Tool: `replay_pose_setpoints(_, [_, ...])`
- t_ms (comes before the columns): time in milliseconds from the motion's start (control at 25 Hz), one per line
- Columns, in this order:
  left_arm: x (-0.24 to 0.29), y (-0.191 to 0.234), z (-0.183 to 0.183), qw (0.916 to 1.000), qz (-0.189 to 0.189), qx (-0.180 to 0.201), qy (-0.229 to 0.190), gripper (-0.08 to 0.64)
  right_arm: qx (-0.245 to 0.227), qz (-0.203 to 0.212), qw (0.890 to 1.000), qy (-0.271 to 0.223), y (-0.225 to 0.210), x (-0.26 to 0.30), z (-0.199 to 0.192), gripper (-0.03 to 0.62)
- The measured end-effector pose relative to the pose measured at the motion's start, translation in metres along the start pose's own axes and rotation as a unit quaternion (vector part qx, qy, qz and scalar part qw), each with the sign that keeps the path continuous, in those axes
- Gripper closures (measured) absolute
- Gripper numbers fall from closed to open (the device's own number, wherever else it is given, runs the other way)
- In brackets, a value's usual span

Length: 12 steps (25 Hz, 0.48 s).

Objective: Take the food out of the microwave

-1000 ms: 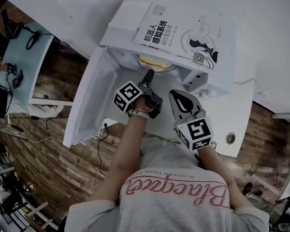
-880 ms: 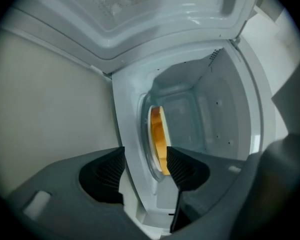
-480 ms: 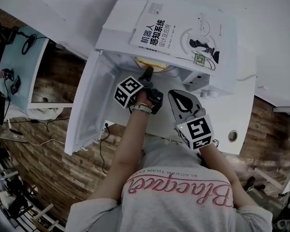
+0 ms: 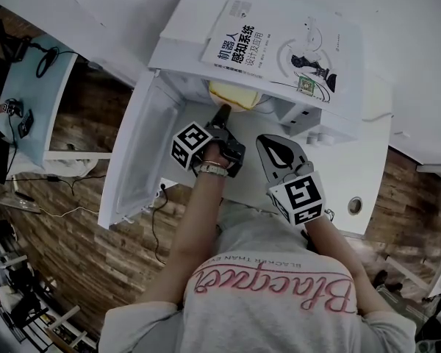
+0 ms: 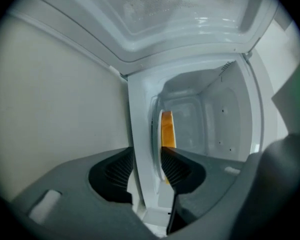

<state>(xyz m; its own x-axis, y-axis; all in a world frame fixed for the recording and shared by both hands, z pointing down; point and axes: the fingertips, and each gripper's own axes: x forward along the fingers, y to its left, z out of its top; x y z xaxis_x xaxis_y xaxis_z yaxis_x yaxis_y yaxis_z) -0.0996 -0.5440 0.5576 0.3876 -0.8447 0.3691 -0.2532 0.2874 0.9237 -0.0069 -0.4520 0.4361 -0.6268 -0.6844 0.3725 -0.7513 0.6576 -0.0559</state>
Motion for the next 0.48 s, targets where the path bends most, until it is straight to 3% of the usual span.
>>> replay_pose_setpoints(200, [0.003,-0.019,0.004,0.9992,-0.035,0.02,-0.007,0.538,-0.006,0.001,1.0,0.001,0.002,-0.003,-0.001,0.581])
replay_pose_setpoints(480, [0.002,-0.026,0.001,0.997,-0.072,-0.027,-0.01,0.549,-0.007,-0.009,1.0,0.0,-0.003,-0.011,-0.003,0.581])
